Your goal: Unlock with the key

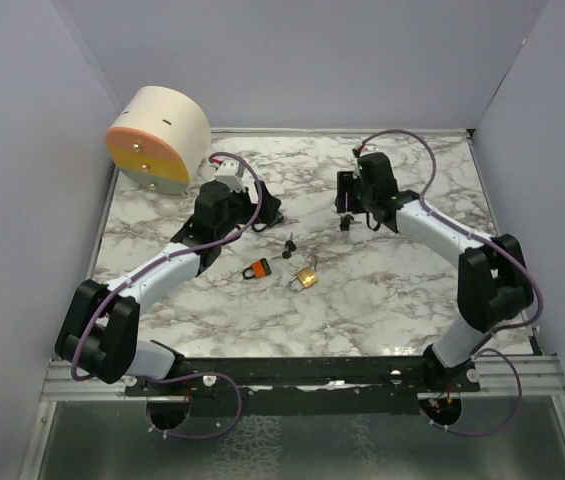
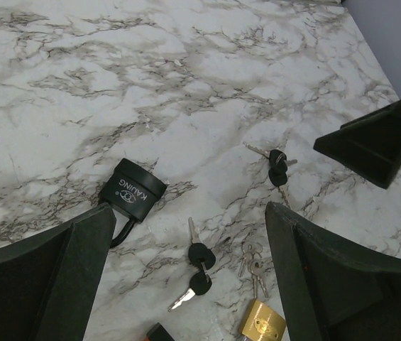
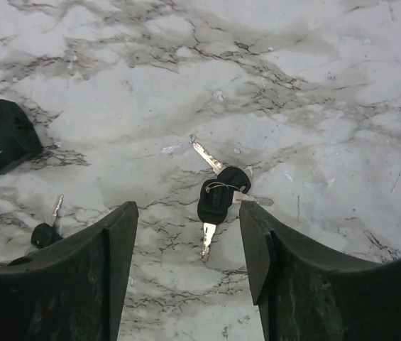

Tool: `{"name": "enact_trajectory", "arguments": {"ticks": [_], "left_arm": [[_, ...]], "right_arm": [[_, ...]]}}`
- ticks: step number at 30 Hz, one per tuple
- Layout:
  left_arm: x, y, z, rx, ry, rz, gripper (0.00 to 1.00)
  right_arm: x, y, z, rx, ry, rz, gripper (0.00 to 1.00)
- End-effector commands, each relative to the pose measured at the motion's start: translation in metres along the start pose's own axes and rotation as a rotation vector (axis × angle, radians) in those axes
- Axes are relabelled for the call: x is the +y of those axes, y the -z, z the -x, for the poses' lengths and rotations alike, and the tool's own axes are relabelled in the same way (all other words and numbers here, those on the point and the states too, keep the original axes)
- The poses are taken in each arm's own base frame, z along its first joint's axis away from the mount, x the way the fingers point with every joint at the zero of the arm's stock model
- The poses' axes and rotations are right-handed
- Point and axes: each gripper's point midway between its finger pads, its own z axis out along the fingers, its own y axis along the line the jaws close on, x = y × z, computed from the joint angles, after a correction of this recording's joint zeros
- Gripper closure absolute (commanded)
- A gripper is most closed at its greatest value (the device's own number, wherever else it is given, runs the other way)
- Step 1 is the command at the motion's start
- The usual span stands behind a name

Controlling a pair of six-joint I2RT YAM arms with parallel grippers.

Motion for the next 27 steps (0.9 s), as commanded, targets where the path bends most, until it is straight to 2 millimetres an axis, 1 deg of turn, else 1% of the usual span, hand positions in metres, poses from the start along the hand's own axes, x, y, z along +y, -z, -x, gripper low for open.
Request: {"name": "enact_trajectory", "arguments": {"ticks": [1,3,4,8,19,27], "left_arm": [[-0.018,-0.003,0.018,-0.042,0.004,-0.067,0.11],[-0.019,-0.002,0.019,-0.045,0.002,-0.069,0.11],[-0.019,-0.001,0.019,-0.046,0.001,-0.067,0.11],[-0.016,0.003,0.02,-0.059,-0.01,-0.053,0.11],[-0.011,-0.001,0.016,-0.048,-0.021,-0.036,0.11],[-0.009,-0.003,0.013,-0.041,-0.023,-0.033,0.11]], "right_arm": [[0.0,-0.029,-0.028,0.152,-0.016,-0.039,0.39],[0.001,-0.039,-0.033,0.164,-0.017,-0.035,0.39],[0.001,-0.044,-0.038,0.178,-0.014,-0.04,0.39],[-0.007,-0.054,-0.054,0.23,-0.005,-0.082,0.39],[-0.013,-0.067,-0.074,0.291,-0.011,-0.124,0.39],[-0.015,-0.063,-0.088,0.339,-0.02,-0.136,0.41]]}}
